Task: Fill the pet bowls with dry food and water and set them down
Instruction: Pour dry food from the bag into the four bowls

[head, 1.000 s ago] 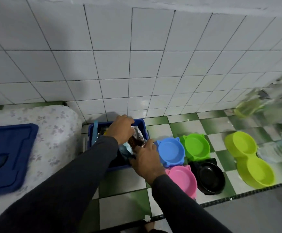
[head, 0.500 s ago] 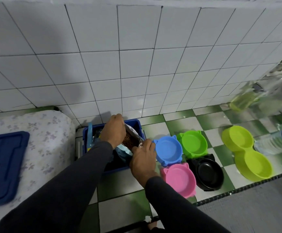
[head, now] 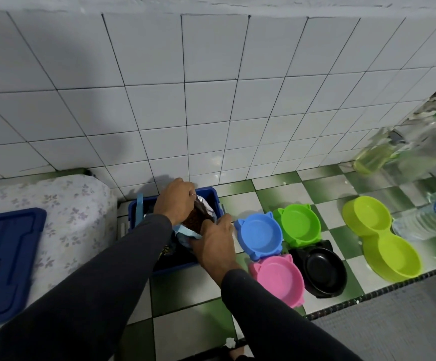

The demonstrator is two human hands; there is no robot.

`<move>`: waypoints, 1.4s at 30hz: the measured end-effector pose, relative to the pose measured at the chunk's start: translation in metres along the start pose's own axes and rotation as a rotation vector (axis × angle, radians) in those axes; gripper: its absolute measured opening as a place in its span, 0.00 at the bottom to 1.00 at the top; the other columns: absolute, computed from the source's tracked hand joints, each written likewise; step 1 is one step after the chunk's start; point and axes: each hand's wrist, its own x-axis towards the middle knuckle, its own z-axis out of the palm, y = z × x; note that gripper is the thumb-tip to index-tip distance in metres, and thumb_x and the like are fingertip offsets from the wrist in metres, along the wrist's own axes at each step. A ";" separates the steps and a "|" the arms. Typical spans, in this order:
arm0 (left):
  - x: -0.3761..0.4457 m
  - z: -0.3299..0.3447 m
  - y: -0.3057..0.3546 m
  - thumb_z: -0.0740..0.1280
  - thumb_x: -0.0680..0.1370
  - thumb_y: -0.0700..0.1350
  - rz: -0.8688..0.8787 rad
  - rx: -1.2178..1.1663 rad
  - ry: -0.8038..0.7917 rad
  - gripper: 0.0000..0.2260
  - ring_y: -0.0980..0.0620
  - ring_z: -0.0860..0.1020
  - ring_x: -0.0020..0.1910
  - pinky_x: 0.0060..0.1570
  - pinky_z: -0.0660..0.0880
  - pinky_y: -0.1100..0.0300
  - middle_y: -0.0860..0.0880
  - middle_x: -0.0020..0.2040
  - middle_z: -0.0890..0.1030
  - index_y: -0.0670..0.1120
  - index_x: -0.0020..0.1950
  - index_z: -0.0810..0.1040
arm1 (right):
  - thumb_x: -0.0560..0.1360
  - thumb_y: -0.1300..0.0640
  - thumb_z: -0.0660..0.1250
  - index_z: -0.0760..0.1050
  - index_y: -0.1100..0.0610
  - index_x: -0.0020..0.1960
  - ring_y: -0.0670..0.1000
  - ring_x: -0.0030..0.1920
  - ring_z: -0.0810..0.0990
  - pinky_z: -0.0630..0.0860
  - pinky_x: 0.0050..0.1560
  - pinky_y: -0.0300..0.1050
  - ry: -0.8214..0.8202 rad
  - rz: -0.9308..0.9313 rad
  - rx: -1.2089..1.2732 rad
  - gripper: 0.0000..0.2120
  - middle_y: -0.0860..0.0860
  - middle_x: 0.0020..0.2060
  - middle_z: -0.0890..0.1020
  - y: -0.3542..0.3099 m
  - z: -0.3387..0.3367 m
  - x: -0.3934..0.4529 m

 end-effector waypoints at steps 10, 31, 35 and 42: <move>-0.001 -0.006 -0.007 0.64 0.78 0.33 -0.108 -0.101 0.079 0.08 0.45 0.78 0.42 0.42 0.79 0.48 0.45 0.43 0.79 0.43 0.42 0.78 | 0.77 0.57 0.72 0.71 0.56 0.61 0.51 0.56 0.77 0.80 0.57 0.46 -0.006 0.028 0.156 0.16 0.52 0.57 0.75 0.002 0.000 -0.004; -0.009 -0.018 -0.023 0.61 0.82 0.42 -0.518 -0.790 0.092 0.09 0.47 0.80 0.48 0.47 0.77 0.53 0.45 0.51 0.82 0.41 0.52 0.81 | 0.74 0.64 0.65 0.70 0.53 0.40 0.50 0.38 0.76 0.69 0.37 0.38 0.080 0.172 0.172 0.08 0.49 0.39 0.77 -0.022 -0.033 0.018; -0.023 -0.027 -0.022 0.63 0.81 0.42 -0.658 -1.250 0.052 0.09 0.42 0.79 0.47 0.46 0.75 0.51 0.37 0.50 0.82 0.41 0.53 0.81 | 0.75 0.65 0.63 0.67 0.53 0.35 0.46 0.32 0.70 0.62 0.28 0.35 0.114 0.148 0.177 0.13 0.49 0.34 0.75 -0.030 -0.046 0.021; -0.051 -0.030 -0.034 0.58 0.82 0.37 -0.665 -1.286 0.014 0.17 0.46 0.83 0.47 0.55 0.80 0.46 0.44 0.48 0.86 0.46 0.48 0.87 | 0.73 0.68 0.58 0.67 0.56 0.32 0.47 0.30 0.68 0.62 0.27 0.39 0.133 0.128 0.263 0.13 0.50 0.29 0.73 -0.040 -0.066 0.017</move>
